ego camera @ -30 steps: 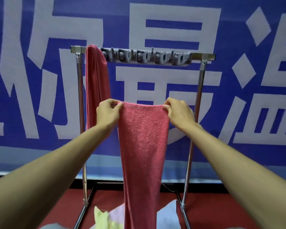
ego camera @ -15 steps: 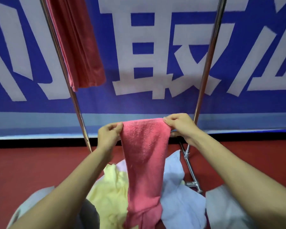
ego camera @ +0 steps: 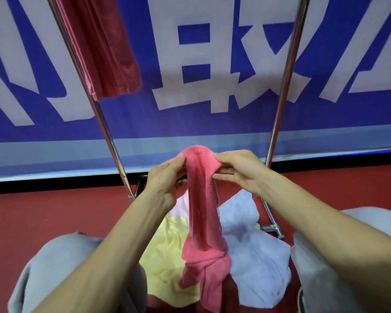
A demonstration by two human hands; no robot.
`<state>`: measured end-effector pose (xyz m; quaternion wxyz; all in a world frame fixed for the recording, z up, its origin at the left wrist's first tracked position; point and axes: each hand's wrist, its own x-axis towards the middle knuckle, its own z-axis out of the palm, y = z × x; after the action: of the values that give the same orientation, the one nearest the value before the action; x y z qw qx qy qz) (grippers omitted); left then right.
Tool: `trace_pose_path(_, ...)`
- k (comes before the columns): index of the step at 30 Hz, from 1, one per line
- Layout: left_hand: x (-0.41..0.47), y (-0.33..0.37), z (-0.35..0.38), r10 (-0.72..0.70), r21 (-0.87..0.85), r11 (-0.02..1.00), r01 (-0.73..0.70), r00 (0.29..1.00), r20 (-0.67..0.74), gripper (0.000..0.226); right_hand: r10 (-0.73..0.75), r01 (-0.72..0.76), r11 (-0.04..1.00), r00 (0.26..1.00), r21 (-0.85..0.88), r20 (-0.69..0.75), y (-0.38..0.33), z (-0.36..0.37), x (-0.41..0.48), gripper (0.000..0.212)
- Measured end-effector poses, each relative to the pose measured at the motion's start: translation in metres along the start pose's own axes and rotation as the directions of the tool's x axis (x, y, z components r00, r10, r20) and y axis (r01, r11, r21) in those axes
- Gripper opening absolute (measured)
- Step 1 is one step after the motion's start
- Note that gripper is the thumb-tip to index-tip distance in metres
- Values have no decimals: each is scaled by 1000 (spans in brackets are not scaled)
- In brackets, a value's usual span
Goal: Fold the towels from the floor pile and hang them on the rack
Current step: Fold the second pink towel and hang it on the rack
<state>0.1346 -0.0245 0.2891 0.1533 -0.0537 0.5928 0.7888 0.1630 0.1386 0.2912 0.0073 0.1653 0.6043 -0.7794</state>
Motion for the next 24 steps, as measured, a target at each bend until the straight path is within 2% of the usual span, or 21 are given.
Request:
trace_pose_path(4, -11, -1, 0, 166, 123, 979, -165, 986, 0, 10, 0, 0, 1000, 1000, 6, -3, 2, 1, -7, 16)
trace_pose_path(9, -11, -9, 4, 292, 261, 920, -291, 956, 38, 7, -35, 35, 999, 999, 0, 19, 5, 4, -10, 16)
trace_pose_path(13, -12, -14, 2, 393, 348, 849, -398, 915, 89, 12, -39, 40, 999, 998, -14, 57, 8, 7, -17, 18)
trace_pose_path(16, -12, -18, 0, 458, 477, 728, -493, 867, 198, 15, -79, 80, 996, 997, -27, 18, 11, 8, -18, 17)
trace_pose_path(20, -12, -23, 1, 526, 570, 581, -580, 803, 280, 22, -94, 93, 995, 996, -38, -9, 12, 8, -22, 19)
trace_pose_path(24, -14, -24, 0, 483, 564, 568, -600, 798, 361, 30, -120, 121, 990, 993, -75, 12, 9, 4, -29, 27)
